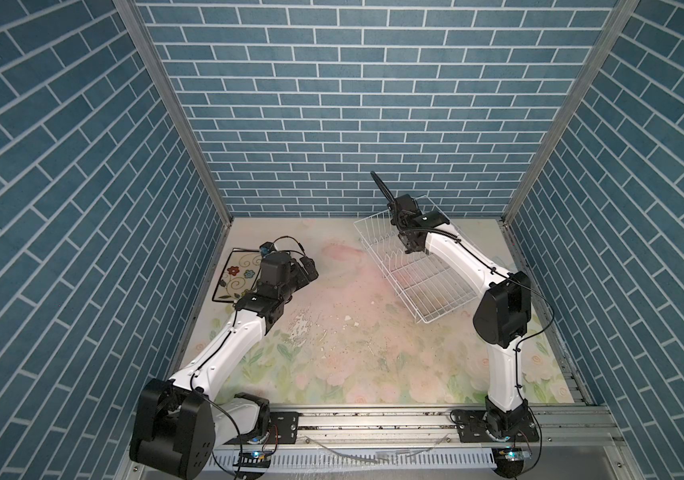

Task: Unload the plates from the dish rack
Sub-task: 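Raise the left gripper off the stack while right gripper moves to the round plates, then grasp the nearer round rimmed plate's top edge with the right gripper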

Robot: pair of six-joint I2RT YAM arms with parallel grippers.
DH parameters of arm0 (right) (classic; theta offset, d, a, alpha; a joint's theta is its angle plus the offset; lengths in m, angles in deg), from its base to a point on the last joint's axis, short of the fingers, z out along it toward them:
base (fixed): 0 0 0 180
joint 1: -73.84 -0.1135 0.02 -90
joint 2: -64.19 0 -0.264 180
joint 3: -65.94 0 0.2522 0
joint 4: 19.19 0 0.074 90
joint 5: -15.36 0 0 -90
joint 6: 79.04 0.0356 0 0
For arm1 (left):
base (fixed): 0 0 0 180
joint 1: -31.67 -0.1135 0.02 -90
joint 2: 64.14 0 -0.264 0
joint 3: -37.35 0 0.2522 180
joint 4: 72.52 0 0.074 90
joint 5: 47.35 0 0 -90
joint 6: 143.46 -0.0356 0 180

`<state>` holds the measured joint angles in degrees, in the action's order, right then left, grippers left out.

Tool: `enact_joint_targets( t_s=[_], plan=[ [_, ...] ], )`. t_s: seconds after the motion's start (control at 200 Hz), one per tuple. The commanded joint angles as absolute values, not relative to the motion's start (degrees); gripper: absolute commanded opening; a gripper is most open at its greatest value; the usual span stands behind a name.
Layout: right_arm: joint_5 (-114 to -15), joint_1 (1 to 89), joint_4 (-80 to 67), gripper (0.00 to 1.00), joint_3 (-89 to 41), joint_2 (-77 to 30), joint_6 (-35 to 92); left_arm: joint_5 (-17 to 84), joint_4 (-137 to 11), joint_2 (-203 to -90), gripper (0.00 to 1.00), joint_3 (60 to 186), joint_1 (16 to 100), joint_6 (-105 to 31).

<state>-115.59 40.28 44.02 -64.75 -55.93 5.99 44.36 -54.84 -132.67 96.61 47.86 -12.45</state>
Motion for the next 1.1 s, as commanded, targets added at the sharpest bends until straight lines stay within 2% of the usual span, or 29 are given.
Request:
enact_joint_targets(
  t_s=[0.0,0.135,0.625,1.095],
  plan=[
    [-114.15,41.36,45.63,0.68,-70.46,-58.65,4.39,45.37,-54.93,-132.7,0.99,96.53,48.5,-12.07],
    [-113.49,41.85,45.6,0.54,-74.29,-61.89,3.48,45.98,-54.75,-132.2,0.99,96.24,48.72,-11.96],
    [-114.51,42.23,43.85,0.37,-78.45,-68.37,-0.07,46.14,-54.63,-131.32,1.0,94.38,48.81,-11.3],
    [-121.75,42.46,35.66,0.2,-78.29,-73.0,-6.03,46.78,-54.76,-129.77,1.0,93.04,48.81,-11.62]
  ],
)
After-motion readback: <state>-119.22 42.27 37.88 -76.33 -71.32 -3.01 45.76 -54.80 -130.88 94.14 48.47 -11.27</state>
